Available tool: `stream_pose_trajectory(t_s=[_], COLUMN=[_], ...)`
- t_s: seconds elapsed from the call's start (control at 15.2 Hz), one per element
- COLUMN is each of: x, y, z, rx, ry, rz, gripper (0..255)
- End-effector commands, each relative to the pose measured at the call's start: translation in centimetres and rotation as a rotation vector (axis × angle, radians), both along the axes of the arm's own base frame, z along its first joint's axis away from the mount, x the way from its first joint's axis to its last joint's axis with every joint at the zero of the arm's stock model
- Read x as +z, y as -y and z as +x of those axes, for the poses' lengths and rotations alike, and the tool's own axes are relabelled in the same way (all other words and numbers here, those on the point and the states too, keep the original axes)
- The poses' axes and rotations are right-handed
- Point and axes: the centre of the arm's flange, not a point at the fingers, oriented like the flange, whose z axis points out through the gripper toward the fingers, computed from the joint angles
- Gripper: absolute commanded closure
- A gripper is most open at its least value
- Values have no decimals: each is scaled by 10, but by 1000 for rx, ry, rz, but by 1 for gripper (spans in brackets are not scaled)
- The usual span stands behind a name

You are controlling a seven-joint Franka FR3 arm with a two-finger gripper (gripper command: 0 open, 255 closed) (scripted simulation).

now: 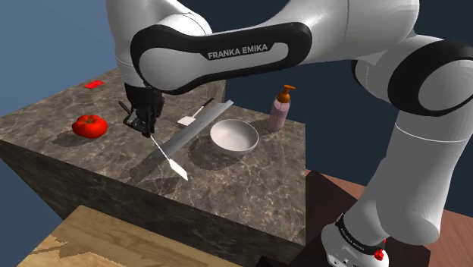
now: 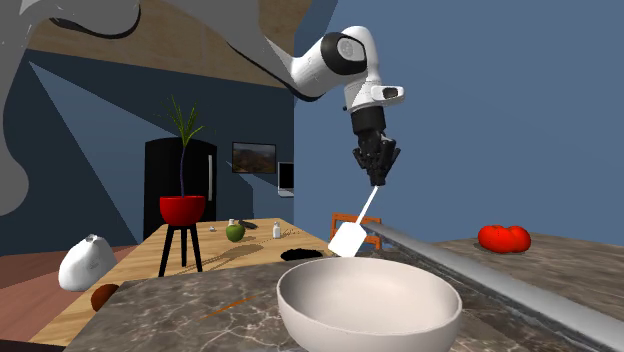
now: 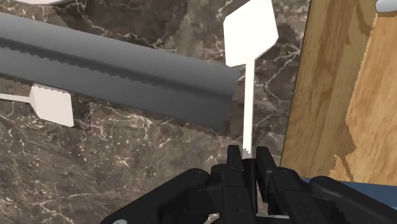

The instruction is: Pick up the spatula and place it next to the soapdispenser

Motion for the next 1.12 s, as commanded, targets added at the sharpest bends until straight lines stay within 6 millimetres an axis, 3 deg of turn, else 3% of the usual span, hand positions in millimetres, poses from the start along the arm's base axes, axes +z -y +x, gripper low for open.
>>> stream_pose_trajectory(t_s=[0.0,1.06], x=[11,95], y=[1,1], z=[1,1], rx=[0,0], ry=[0,0], rz=[0,0], gripper=[255,255])
